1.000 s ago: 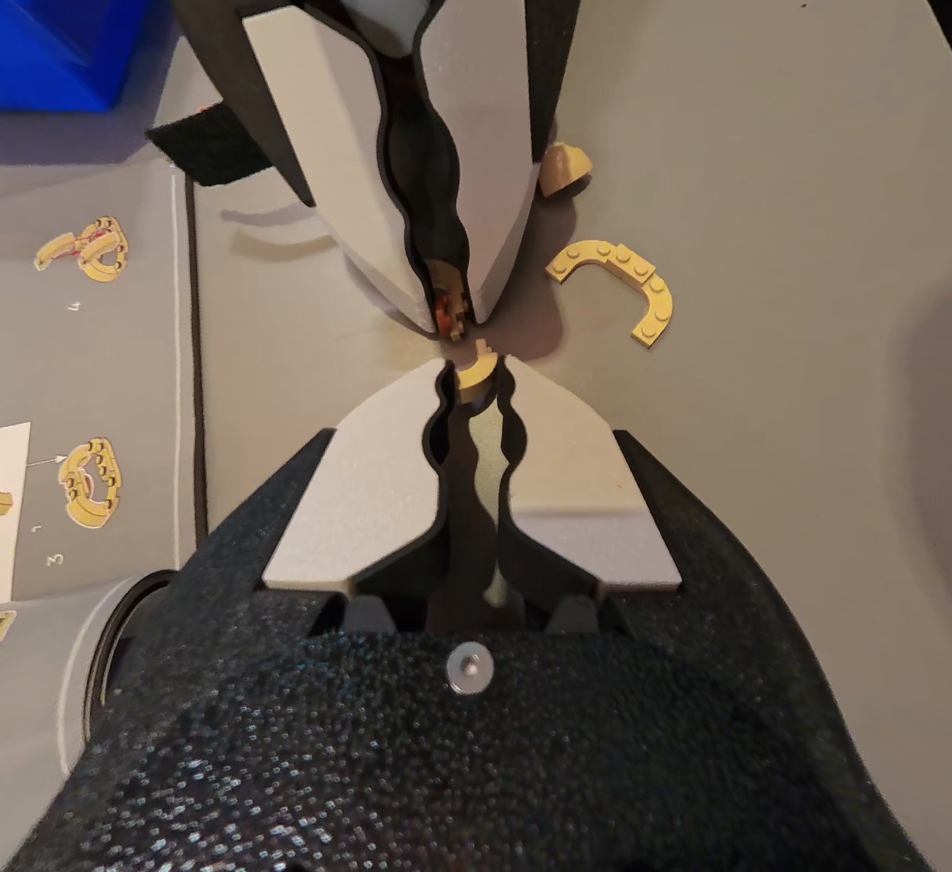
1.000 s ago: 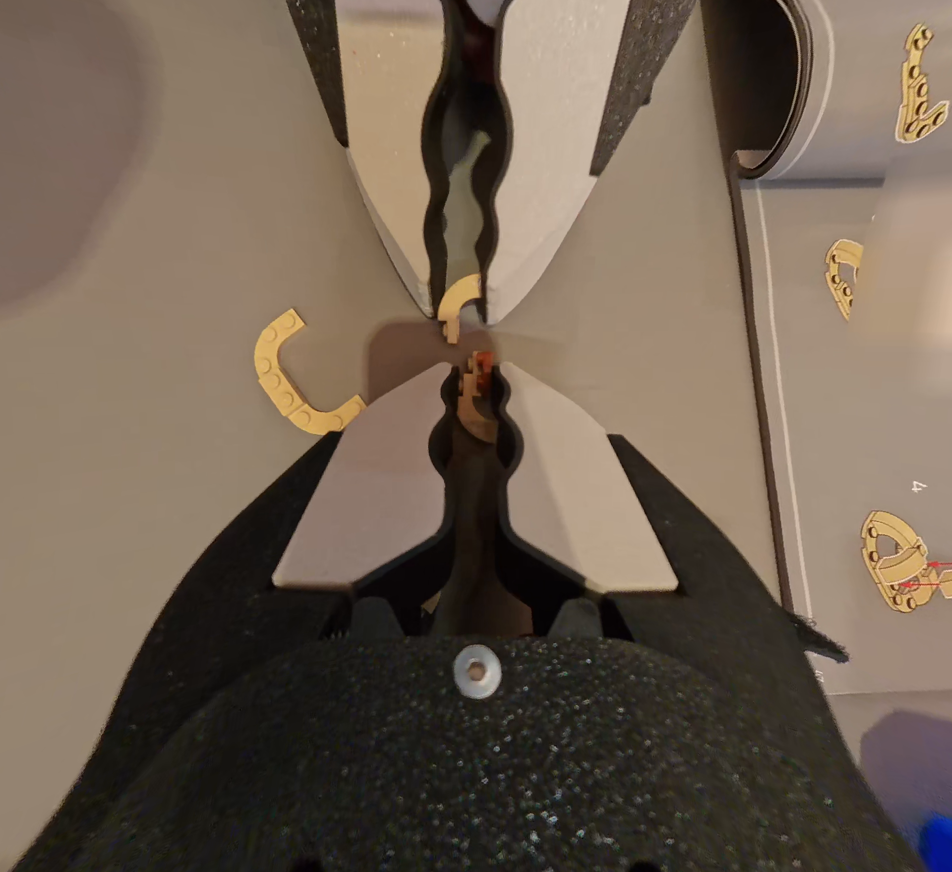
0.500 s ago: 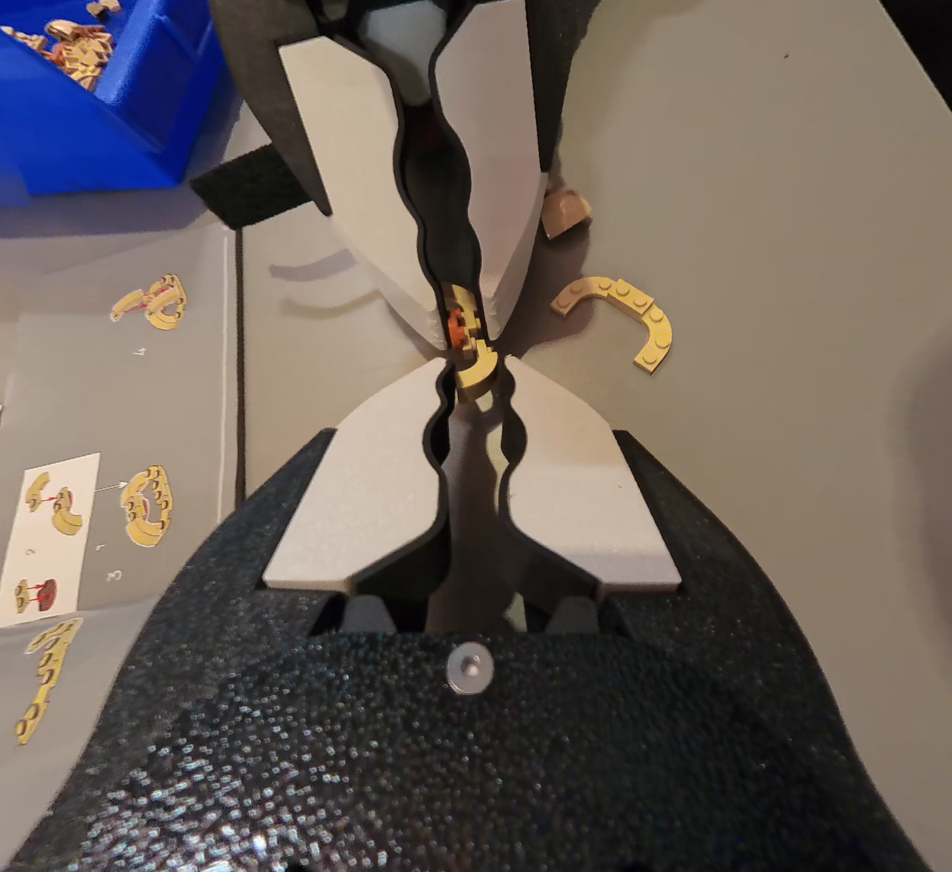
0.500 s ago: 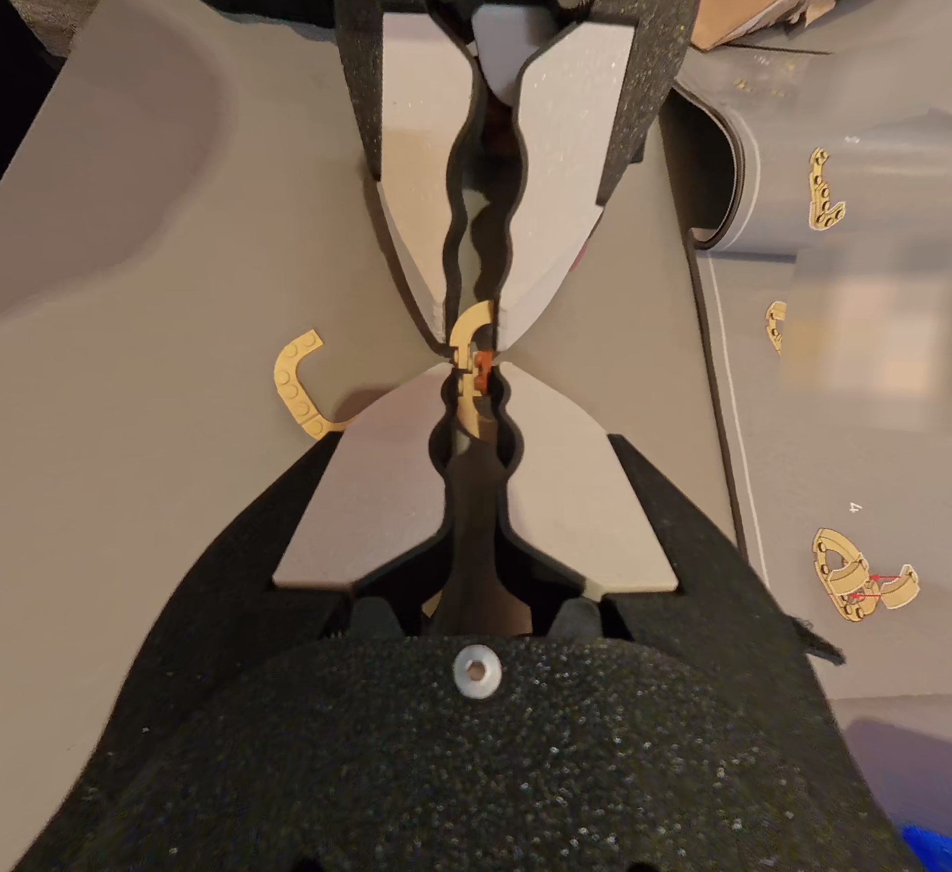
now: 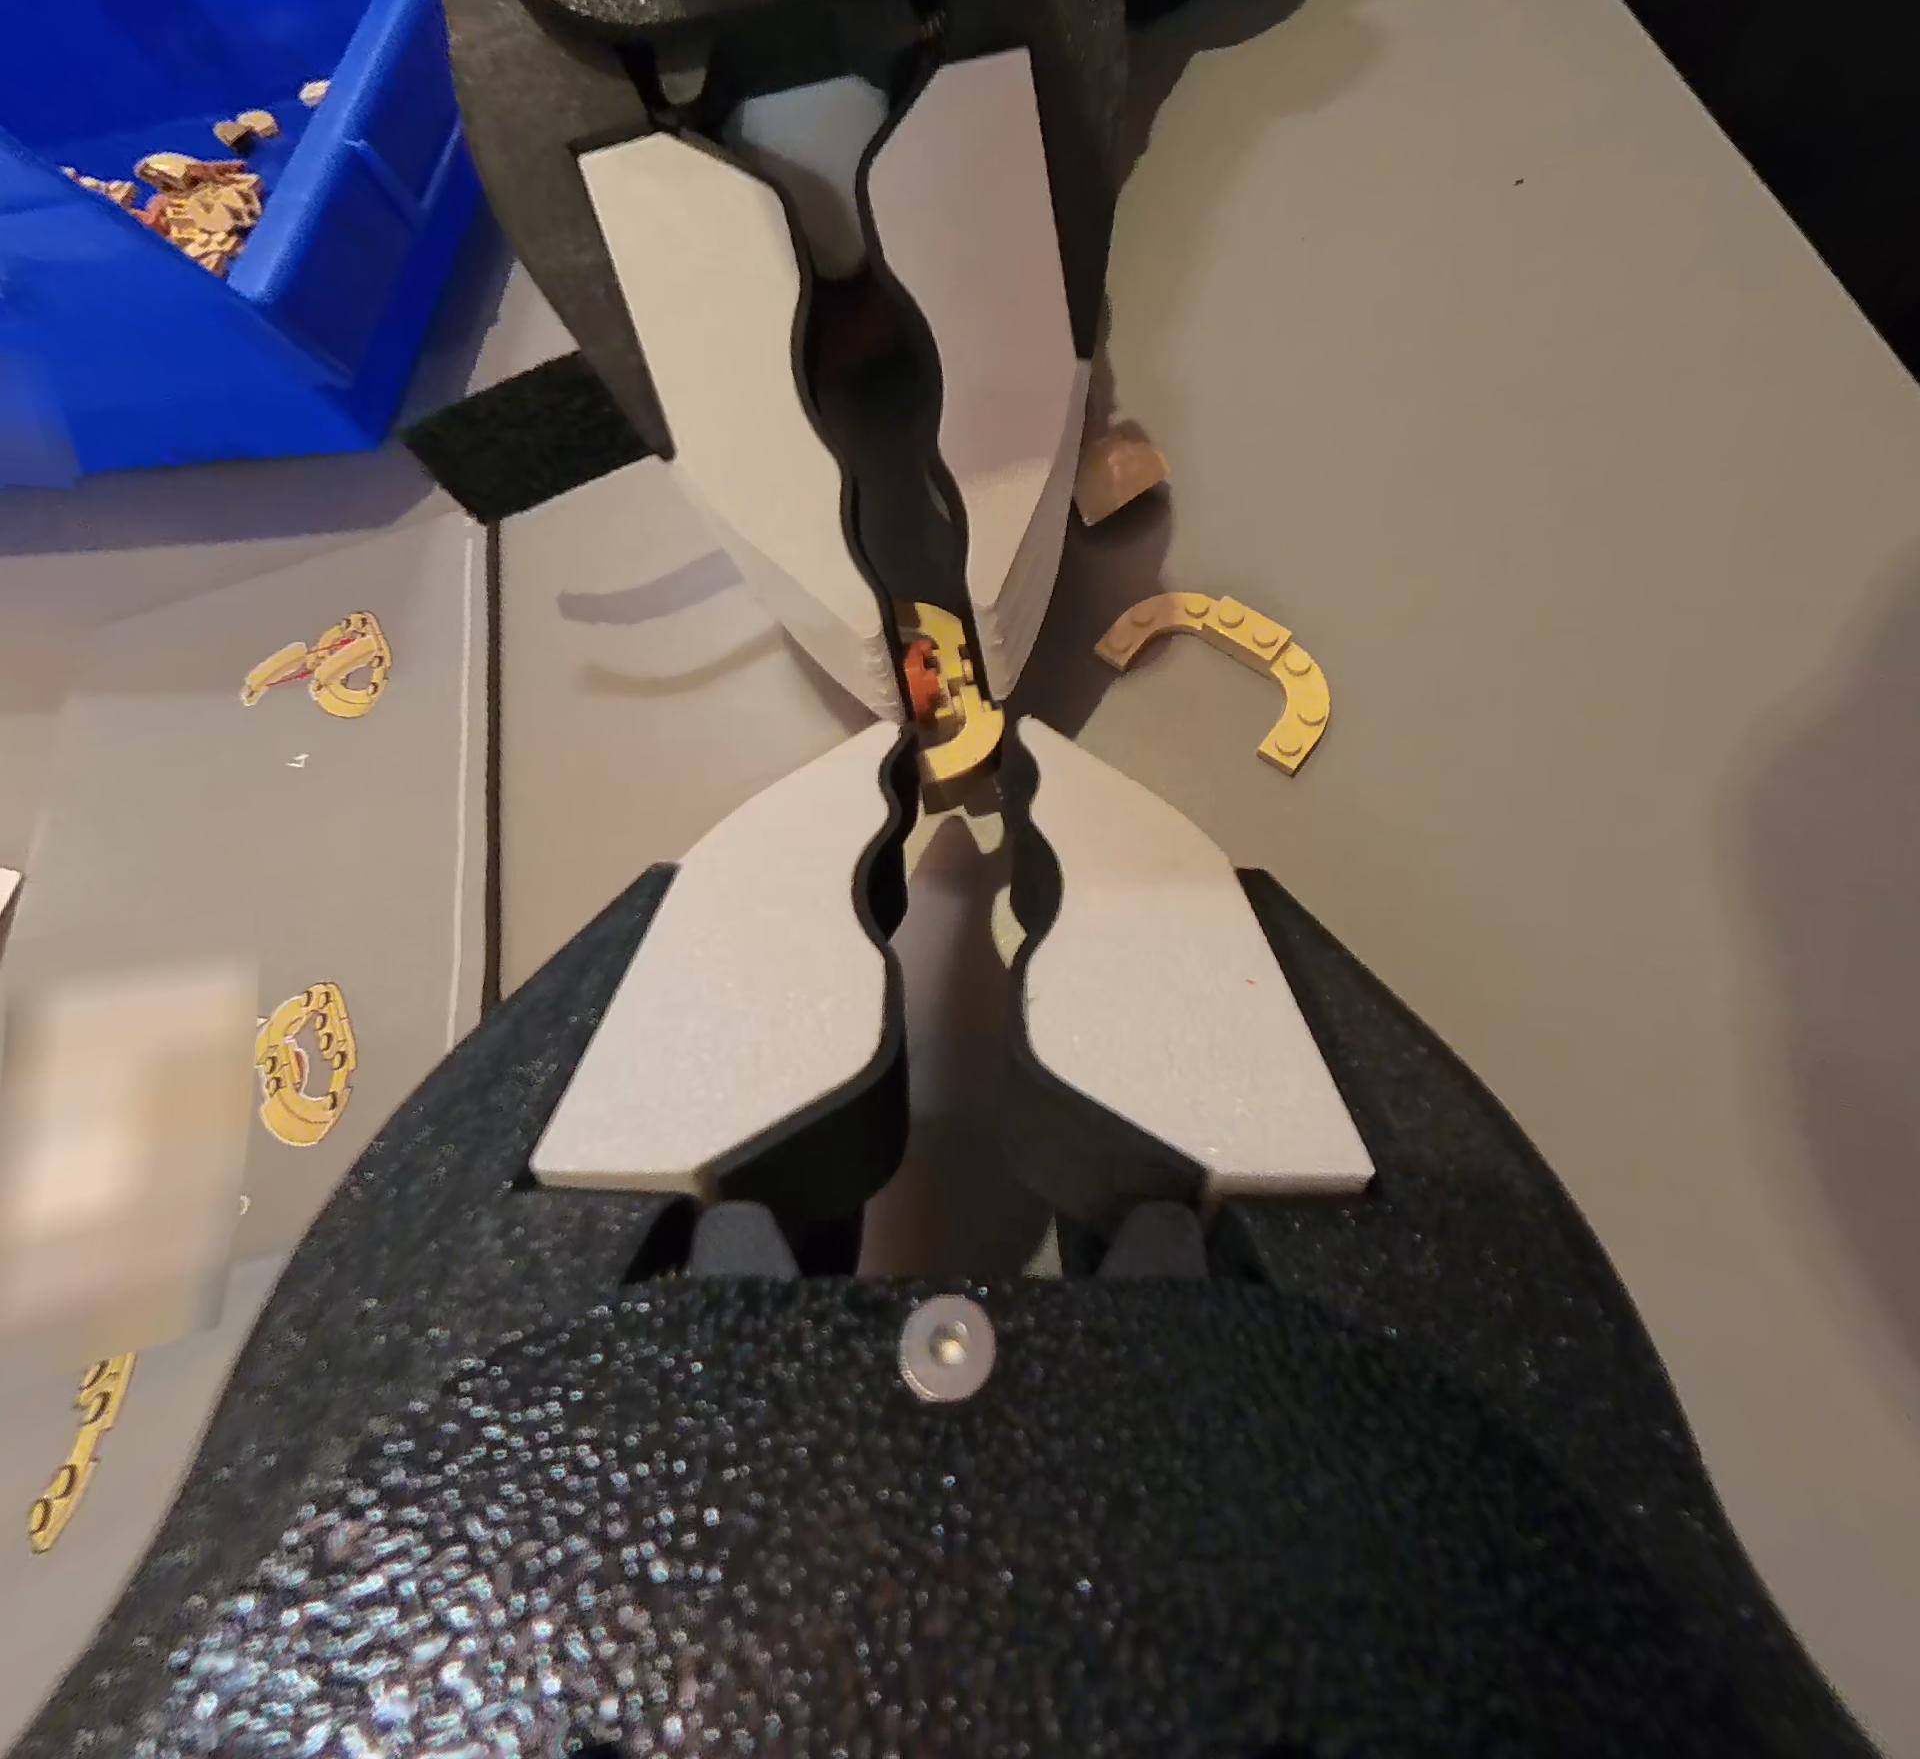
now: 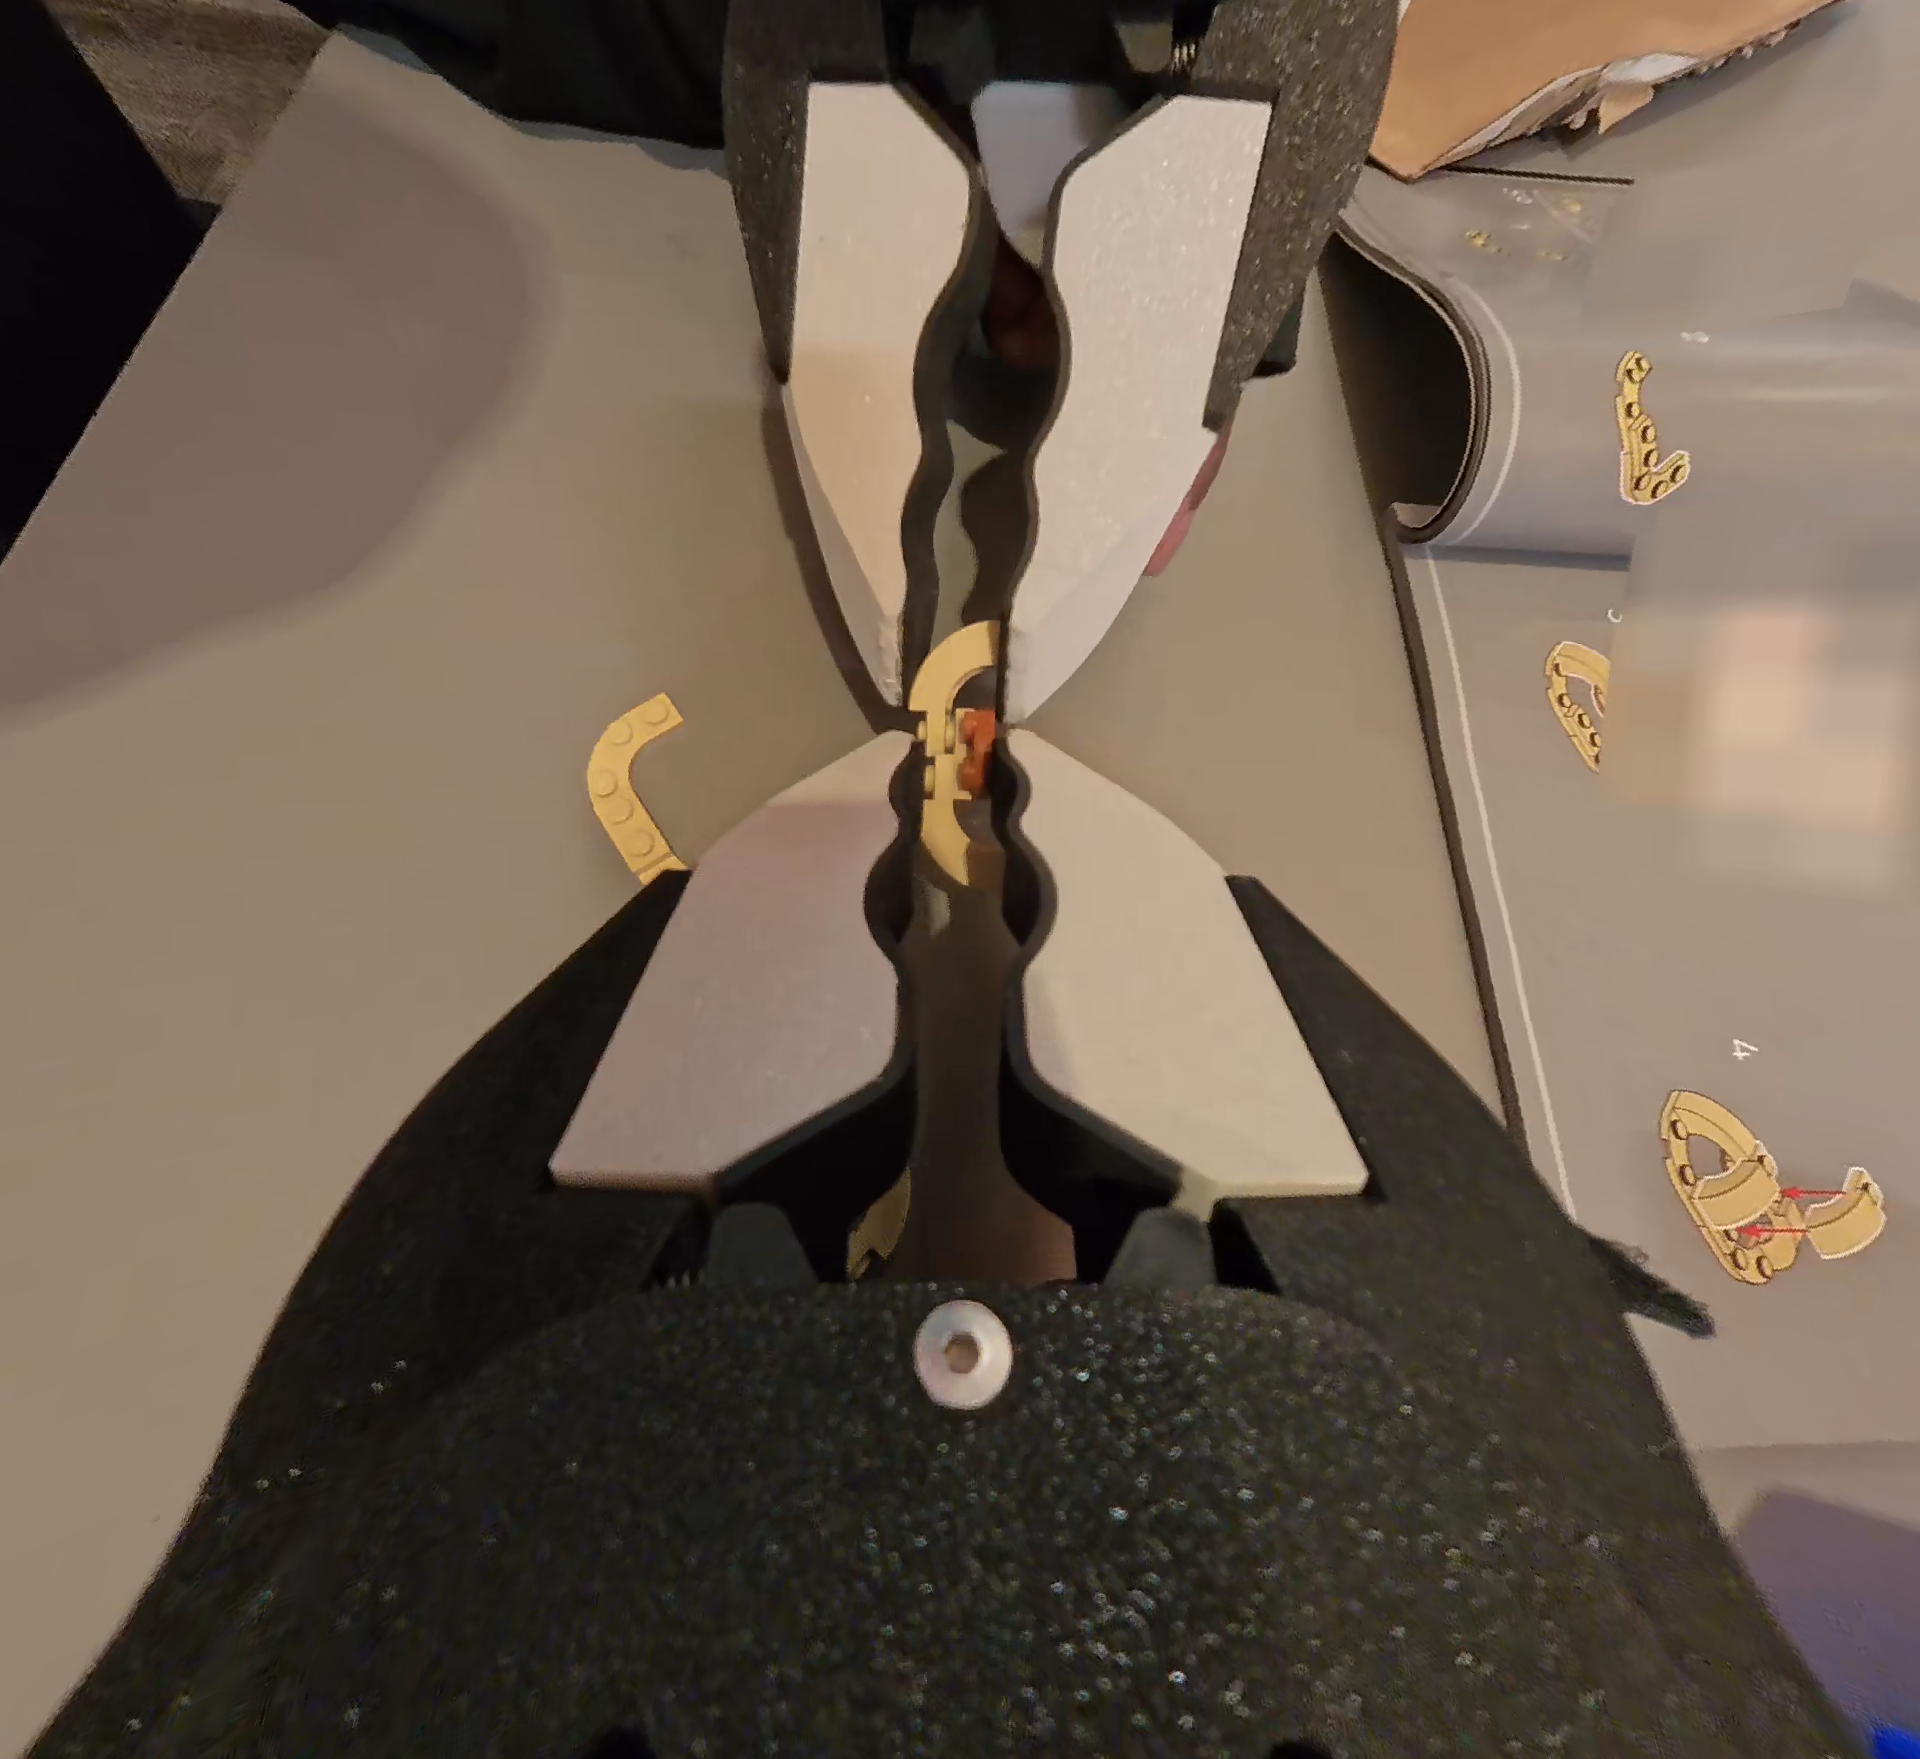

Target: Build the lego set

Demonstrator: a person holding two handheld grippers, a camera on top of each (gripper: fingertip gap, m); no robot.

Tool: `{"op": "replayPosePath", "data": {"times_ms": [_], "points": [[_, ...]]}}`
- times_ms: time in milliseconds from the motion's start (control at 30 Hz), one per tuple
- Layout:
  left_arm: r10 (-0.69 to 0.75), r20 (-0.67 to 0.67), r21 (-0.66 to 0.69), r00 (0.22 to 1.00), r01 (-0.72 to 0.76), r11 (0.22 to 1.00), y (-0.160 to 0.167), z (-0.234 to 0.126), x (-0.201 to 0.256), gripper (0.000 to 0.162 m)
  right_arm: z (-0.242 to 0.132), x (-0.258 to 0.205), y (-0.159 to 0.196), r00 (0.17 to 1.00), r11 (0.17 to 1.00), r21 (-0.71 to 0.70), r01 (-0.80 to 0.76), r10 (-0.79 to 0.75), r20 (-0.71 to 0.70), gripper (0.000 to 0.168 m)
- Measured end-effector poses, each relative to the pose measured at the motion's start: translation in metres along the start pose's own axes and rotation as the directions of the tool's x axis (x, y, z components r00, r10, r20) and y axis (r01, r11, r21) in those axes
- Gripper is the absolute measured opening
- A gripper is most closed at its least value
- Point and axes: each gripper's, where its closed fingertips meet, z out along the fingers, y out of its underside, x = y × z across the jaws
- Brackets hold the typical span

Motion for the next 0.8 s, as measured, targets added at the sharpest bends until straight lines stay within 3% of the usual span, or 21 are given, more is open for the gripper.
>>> {"op": "replayPosePath", "data": {"times_ms": [433, 800], "points": [[-0.071, -0.056, 0.123, 0.996, 0.077, 0.989, -0.014, -0.009, 0.0, 0.014, -0.009, -0.001, -0.015, 1.0, 0.995, 0.099, -0.004, 0.003, 0.012, 0.012], [-0.083, -0.058, 0.068, 0.995, 0.086, 0.994, -0.01, -0.008, 0.002, 0.014, -0.006, -0.002, -0.011, 1.0, 0.998, 0.058, 0.024, -0.024, -0.013, 0.012]]}}
